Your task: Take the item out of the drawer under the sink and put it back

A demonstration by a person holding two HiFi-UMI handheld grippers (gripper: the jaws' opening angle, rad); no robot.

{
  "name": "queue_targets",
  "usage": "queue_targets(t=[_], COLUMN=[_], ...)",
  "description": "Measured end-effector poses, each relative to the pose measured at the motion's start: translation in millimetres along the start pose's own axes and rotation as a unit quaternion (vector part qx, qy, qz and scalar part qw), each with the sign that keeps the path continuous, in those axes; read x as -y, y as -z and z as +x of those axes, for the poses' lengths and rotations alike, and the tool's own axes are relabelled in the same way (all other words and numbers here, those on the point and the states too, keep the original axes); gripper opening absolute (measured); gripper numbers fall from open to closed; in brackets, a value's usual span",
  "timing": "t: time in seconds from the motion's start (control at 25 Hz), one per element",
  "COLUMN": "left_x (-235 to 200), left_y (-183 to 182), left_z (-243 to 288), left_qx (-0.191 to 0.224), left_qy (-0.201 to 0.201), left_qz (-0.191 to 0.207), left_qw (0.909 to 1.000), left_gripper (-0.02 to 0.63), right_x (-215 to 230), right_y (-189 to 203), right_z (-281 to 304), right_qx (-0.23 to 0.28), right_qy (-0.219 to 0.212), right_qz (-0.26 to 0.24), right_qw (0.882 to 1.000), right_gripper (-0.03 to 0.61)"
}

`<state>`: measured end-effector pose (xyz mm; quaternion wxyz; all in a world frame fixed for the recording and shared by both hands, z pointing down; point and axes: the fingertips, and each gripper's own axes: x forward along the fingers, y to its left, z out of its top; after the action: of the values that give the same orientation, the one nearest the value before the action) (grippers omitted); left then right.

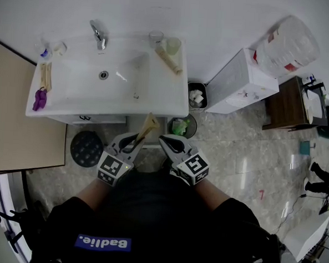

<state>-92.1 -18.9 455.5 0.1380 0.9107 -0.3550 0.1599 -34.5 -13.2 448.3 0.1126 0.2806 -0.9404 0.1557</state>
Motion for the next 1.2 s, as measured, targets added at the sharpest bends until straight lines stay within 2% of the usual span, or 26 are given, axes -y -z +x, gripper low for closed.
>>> queue_targets(t=[0.4,0.72,0.96,1.2], left_x=[-9,-19,-33,-47], left_y=[34,79,118,164], left_z=[30,61,84,104], left_qx=[-0.045,-0.104,-0.161,-0.219], left_qy=[0.002,0.01,0.009,0.022], left_qz=[0.036,0.082,0.089,0.116], left_qw=[0.9983,0.9911,0.9829,0.9686], left_gripper=[0.063,0.063,0.063,0.063], right_x=[13,23,31,40], right_y=[13,28,38,49], right_z=[-11,-14,-17,-21], right_qx=[0.0,-0.009,-0.016,-0.026], right_qy=[0.016,0.025,0.029,0.039], right_qz=[0.022,0.035,0.048,0.058], right_qw=[1.0,0.999,0.998,0.997], right_gripper=[0.002,0.002,0.002,0.002])
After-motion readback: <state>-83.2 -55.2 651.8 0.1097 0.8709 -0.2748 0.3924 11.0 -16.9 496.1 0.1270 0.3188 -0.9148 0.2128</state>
